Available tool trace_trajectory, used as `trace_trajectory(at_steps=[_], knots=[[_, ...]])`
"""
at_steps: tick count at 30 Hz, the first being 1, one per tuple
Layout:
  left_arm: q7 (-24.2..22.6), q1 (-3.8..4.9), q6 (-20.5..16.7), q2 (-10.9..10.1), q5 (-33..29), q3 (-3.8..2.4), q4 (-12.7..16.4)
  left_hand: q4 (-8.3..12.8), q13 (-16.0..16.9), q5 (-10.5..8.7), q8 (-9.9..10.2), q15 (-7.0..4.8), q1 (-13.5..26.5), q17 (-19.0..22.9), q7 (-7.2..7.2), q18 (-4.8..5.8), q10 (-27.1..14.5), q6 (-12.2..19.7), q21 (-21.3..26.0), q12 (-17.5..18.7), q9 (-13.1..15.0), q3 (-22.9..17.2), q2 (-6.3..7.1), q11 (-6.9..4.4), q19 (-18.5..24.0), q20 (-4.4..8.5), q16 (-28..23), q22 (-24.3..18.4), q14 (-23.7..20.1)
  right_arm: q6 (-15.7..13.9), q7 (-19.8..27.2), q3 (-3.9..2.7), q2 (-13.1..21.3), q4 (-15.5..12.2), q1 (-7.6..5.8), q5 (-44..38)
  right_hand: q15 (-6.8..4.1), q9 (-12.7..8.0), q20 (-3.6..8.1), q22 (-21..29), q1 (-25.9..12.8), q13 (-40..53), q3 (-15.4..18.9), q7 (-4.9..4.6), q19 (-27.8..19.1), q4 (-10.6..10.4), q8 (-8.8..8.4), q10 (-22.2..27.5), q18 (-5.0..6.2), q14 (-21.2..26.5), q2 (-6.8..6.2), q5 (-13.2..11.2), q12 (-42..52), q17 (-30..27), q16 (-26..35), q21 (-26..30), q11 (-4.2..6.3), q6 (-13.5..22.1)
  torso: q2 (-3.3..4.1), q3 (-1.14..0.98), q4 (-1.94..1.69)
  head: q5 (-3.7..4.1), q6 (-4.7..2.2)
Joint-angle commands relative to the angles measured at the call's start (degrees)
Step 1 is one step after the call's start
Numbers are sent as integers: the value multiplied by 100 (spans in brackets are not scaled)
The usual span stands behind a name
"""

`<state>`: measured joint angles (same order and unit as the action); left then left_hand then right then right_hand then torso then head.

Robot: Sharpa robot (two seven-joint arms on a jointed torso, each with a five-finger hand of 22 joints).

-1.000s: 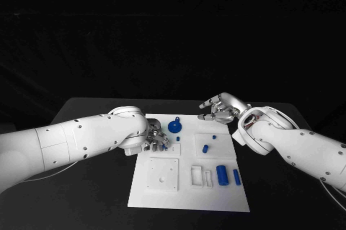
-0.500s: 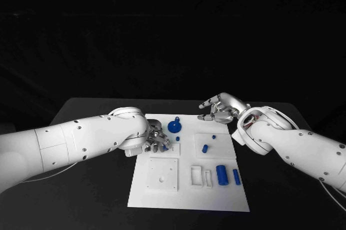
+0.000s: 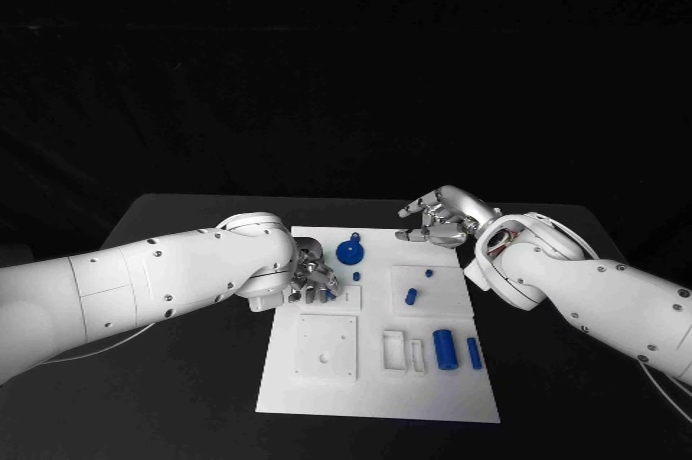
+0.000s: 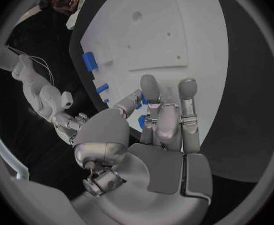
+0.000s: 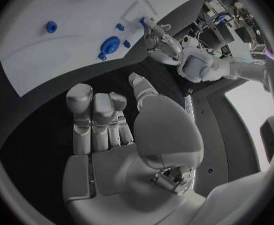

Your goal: Assemble the parts on the task board

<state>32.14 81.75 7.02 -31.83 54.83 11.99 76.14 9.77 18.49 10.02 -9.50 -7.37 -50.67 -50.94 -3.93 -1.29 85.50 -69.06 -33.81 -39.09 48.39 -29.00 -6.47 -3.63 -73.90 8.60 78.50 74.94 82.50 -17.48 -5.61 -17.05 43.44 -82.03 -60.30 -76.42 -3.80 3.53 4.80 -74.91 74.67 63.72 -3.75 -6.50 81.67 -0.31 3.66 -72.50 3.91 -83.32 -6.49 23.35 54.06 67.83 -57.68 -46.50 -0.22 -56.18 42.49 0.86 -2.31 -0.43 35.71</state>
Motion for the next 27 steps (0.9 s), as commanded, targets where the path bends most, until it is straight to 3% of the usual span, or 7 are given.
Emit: trace_trajectory(at_steps=[1, 27], knots=[[-72, -1, 118, 0, 33, -1, 0, 162, -3, 25, -16, -32, -62, -8, 693, 10, 127, -880, 40, 19, -6, -163, -47, -162, 31, -5, -19, 100, 8, 58, 39, -3, -6, 0, 7, -61, 11, -1, -9, -570, -18, -6, -6, -6, 17, 35, -16, 49, 20, 17, 20, -20, -33, -8, 23, 14, 5, -36, -2, 3, 2, 2, 0], [-87, -27, 207, 35, 34, 8, -68, 133, -6, 5, -18, -31, -100, 4, 691, 8, 127, -871, 48, 27, -6, -148, -40, -161, 32, -6, -32, 100, 7, 64, 39, -3, -6, 3, 12, -61, 11, -1, -9, -570, -18, -6, -6, -6, 17, 35, -16, 49, 20, 17, 20, -20, -33, -8, 23, 14, 5, -36, -4, -3, 5, 10, 9]])
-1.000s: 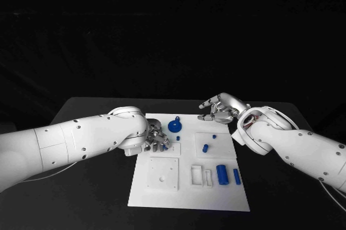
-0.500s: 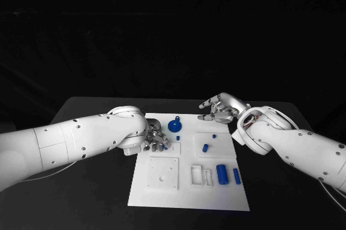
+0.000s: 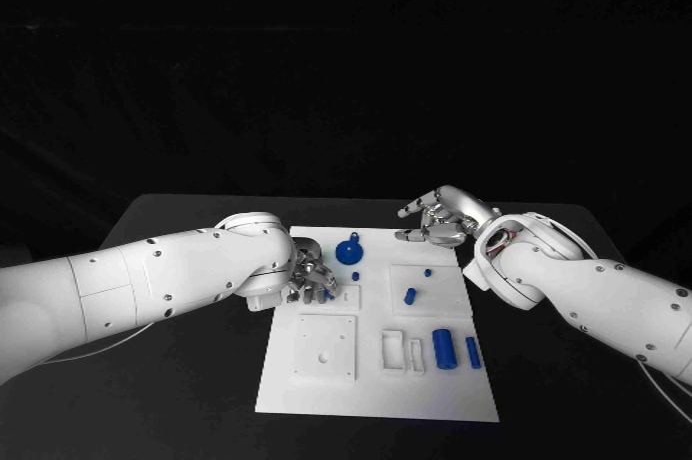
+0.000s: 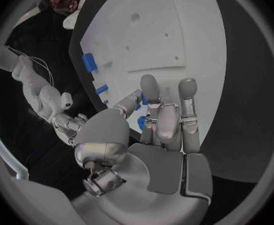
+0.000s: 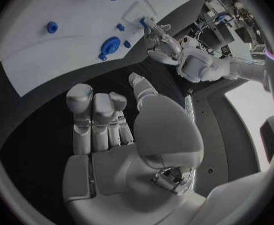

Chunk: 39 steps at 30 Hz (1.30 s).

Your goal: Assemble the parts on the task board

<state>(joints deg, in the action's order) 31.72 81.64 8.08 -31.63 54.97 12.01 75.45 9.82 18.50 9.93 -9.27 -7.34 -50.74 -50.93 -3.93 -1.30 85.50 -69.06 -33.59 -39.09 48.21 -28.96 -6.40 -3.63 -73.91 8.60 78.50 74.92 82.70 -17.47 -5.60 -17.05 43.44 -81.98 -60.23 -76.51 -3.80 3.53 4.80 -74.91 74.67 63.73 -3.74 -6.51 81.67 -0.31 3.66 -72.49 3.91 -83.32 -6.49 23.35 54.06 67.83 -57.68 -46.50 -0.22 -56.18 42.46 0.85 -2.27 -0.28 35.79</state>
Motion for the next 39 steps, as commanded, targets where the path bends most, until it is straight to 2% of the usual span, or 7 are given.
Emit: trace_trajectory(at_steps=[1, 30, 39], knots=[[-44, -17, 105, 17, 20, 7, 1, 128, -6, 15, -42, -34, -93, 2, 691, 9, 127, -871, 26, 27, 12, -153, -47, -161, 32, -6, -32, 101, -13, 64, 37, -3, -5, -2, 5, -53, 12, -1, -9, -570, -18, -7, -6, -6, 17, 35, -16, 49, 20, 17, 20, -20, -33, -8, 23, 14, 5, -36, -1, -2, 0, -6, 3], [-31, -37, 219, 29, 54, 14, -1, 121, -14, 37, -51, -32, -143, 13, 690, 5, 126, -860, 30, 26, 22, -144, -24, -161, 29, -10, -40, 102, -12, 85, 33, -3, -1, 4, 7, -52, 11, -2, -9, -571, -44, -6, -21, -6, 20, 56, -17, 47, 20, 13, 26, -26, -30, -5, 20, 16, 5, -26, 5, 2, -1, -3, 3], [-15, -47, 254, 101, 86, 16, -60, 110, -17, 34, -53, -32, -145, 14, 691, 5, 127, -860, 30, 25, 23, -145, -30, -161, 29, -10, -41, 102, -13, 86, 32, -3, 2, -3, 7, -52, 11, -2, -9, -571, -44, -6, -21, -6, 20, 56, -17, 47, 20, 13, 26, -26, -30, -5, 20, 16, 5, -26, 7, -1, 3, -1, 14]])
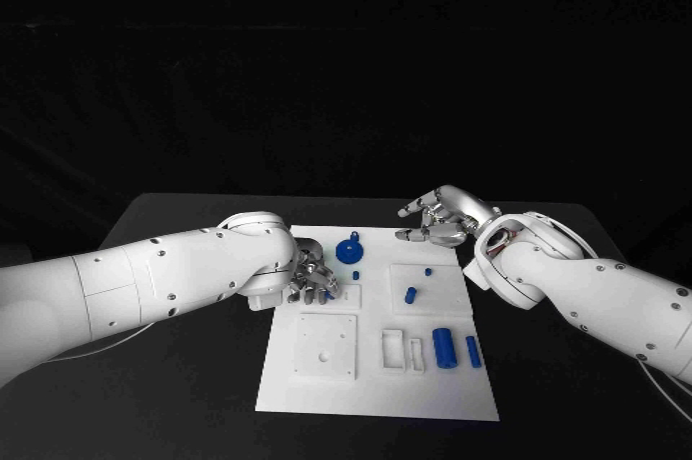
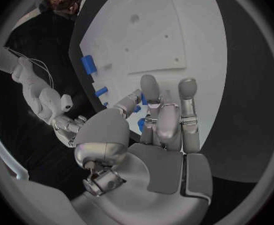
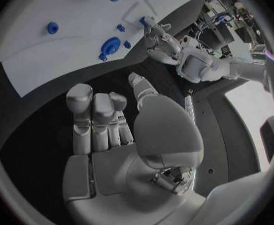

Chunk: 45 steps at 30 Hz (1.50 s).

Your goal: Assemble the parts on the task board

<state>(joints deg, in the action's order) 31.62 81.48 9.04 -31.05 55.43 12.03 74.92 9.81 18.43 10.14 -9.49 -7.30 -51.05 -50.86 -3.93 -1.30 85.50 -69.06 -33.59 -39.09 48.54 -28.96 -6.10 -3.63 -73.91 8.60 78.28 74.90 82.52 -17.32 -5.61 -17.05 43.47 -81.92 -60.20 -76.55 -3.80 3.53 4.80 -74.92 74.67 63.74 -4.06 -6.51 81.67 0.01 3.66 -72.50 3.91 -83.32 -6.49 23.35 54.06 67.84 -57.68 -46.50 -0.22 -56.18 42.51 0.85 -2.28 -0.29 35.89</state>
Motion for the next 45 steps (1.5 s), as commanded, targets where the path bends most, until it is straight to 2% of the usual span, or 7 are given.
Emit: trace_trajectory(at_steps=[1, 8, 17, 26, 29, 31, 45], knots=[[0, -37, 169, 54, 46, 14, -19, 109, -11, 12, -30, -35, -115, 7, 691, 4, 127, -860, 30, 25, -9, -144, -61, -161, 28, -10, -19, 104, 6, 71, 33, -3, -1, -9, 4, -49, 11, -2, -9, -569, -44, -7, 11, -6, 19, 25, -17, 47, 20, 13, 26, -26, -30, -6, 21, 16, 5, -26, 0, -1, 5, 1, 7], [12, -93, 212, 109, 64, 28, -83, 109, -13, 39, -28, -37, -105, 7, 689, 5, 127, -855, 30, 28, -9, -153, -68, -160, 29, -8, -20, 105, 6, 71, 32, -3, 5, -12, 4, -49, 11, -2, -9, -569, -44, -7, 11, -6, 19, 25, -17, 47, 20, 13, 26, -26, -30, -6, 21, 16, 5, -26, 2, -2, 8, 14, 9], [19, -114, 200, 129, 65, 33, -103, 111, -14, 29, -36, -37, -76, 13, 691, 7, 127, -861, 30, 24, -3, -152, -73, -161, 27, -7, -23, 104, 5, 70, 32, -3, 10, -14, 4, -49, 11, -2, -9, -569, -44, -7, 11, -6, 19, 25, -17, 47, 20, 13, 26, -26, -30, -6, 21, 16, 5, -26, -1, -3, -2, 32, 17], [27, -116, 124, 140, 53, 33, -135, 48, -15, -282, -46, -36, 10, 10, 696, 10, 127, -862, 38, 14, 11, -47, -113, -162, 17, -9, -23, 101, 7, 72, 31, -3, 9, -11, 4, -49, 11, -2, -9, -569, -44, -7, 11, -6, 19, 25, -17, 47, 20, 13, 26, -26, -30, -6, 21, 16, 5, -26, 0, -2, -3, 26, 15], [27, -116, 121, 144, 42, 33, -146, -23, -16, -434, -48, -36, 77, 2, 699, 12, 127, -869, 42, 11, 12, 6, -141, -162, 16, -9, -19, 100, 10, 73, 32, -3, 7, -9, 4, -49, 11, -2, -9, -569, -44, -7, 11, -6, 19, 25, -17, 47, 20, 13, 26, -26, -30, -6, 21, 16, 5, -26, -2, 0, 0, 23, 13], [27, -116, 132, 147, 35, 33, -150, -121, -14, -631, -49, -35, 143, -3, 703, 16, 127, -875, 46, 6, 11, 79, -153, -163, 15, -9, -17, 100, 9, 73, 32, -3, 7, -8, 4, -49, 11, -2, -9, -569, -44, -7, 11, -6, 19, 25, -17, 47, 20, 13, 26, -26, -30, -6, 21, 16, 5, -26, -2, 0, 1, 23, 12], [17, -116, 185, 159, 20, 32, -166, -392, -5, -658, -46, -40, 204, -19, 707, 28, 127, -878, 60, 6, 6, 173, -72, -164, 13, -1, -14, 103, 9, 75, 33, -3, 5, -4, 4, -49, 11, -1, -9, -569, -30, -9, 4, -6, 20, 23, -16, 48, 20, 14, 22, -18, -31, -8, 26, 20, 6, -33, -4, -2, 1, 24, 18]])
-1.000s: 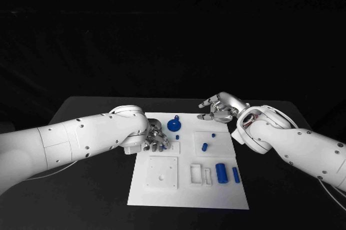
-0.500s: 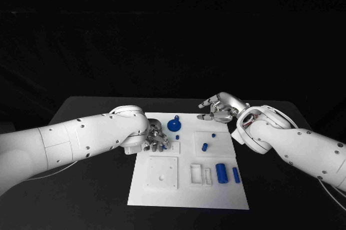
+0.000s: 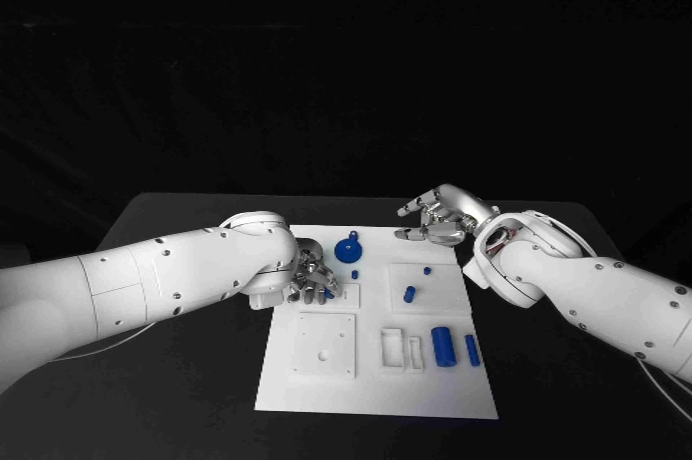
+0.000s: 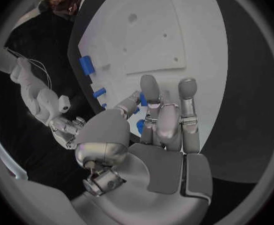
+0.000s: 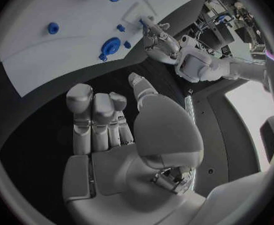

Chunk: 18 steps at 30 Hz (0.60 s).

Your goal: Assemble the parts on the task board

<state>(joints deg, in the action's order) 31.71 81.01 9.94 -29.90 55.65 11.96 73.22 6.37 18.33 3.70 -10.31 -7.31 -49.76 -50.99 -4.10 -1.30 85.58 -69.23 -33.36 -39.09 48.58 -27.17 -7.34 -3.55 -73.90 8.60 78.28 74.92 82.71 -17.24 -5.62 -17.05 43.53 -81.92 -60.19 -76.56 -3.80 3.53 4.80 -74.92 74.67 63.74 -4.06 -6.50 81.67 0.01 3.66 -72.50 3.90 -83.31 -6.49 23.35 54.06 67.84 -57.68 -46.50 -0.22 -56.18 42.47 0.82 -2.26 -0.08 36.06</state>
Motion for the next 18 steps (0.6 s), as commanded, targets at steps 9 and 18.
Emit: trace_trajectory(at_steps=[9, 18], knots=[[-7, -68, 62, 48, -15, 39, 0, -80, 5, 94, 37, -41, 230, -12, 723, 30, 120, -859, 38, 11, 4, -108, 42, -172, 13, 1, -17, 103, -11, 68, 34, -3, -9, 5, 5, -47, 11, -1, -9, -567, -27, -13, -4, -6, 18, 29, -16, 53, 21, 15, 21, 36, -37, -9, 29, 27, 7, -28, 0, 0, 0, 0, -2], [-18, -68, 41, 49, -35, 38, -4, 35, 3, 303, 36, -43, 380, -18, 722, 29, 119, -854, 37, 11, 9, -242, -2, -172, 14, 3, -18, 102, -11, 71, 35, -3, -12, 9, 10, -47, 9, -2, -8, -567, -29, -12, -10, -7, 18, 31, -17, 52, 21, 15, 21, 64, -35, -9, 29, 26, 7, -27, 0, 2, 2, -1, -1]])
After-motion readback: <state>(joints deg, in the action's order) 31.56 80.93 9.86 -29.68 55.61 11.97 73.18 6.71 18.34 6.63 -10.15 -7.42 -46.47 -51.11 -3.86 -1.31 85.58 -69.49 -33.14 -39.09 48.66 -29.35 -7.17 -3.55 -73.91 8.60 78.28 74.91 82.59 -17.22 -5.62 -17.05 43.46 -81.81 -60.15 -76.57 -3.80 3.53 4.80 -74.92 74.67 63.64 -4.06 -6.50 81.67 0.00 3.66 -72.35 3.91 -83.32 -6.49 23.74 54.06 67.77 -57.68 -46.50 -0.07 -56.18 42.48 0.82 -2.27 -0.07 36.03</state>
